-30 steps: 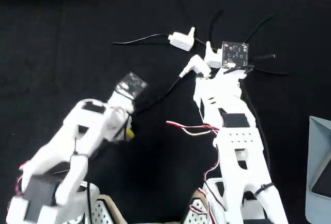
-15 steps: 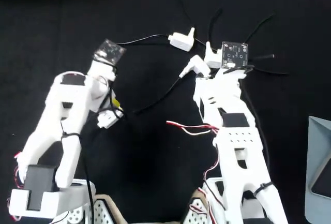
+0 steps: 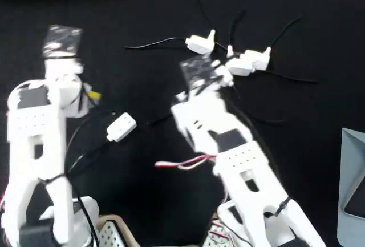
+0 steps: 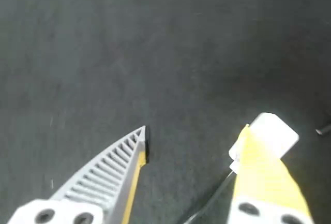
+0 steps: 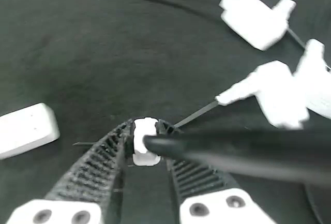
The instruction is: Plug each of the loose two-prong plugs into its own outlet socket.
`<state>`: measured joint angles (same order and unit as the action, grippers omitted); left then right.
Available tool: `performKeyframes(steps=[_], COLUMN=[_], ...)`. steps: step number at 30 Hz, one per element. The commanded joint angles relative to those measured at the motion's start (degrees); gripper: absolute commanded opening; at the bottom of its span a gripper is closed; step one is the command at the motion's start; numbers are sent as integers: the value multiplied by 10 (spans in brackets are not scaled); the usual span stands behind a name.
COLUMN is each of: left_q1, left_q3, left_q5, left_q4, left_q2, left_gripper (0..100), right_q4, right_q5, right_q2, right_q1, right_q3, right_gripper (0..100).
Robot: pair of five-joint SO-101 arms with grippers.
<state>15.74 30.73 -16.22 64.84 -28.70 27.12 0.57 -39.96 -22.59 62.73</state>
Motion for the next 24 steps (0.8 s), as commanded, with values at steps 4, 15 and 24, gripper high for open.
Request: performKeyframes(steps=[4, 15, 24], left_q1=[117, 142, 142], left_q3=[142, 357, 374], left_q5=[119, 147, 146], left_q4=[-18, -175, -195], left_q2=[-122, -187, -187], left_gripper=[275, 275, 275], right_q4=[4, 4, -71], right_q5=[30, 30, 25], right_q2=[-10, 174, 296], right_q1=[-120, -184, -209], right_q3=[-38, -164, -199], right_gripper=[12, 12, 11])
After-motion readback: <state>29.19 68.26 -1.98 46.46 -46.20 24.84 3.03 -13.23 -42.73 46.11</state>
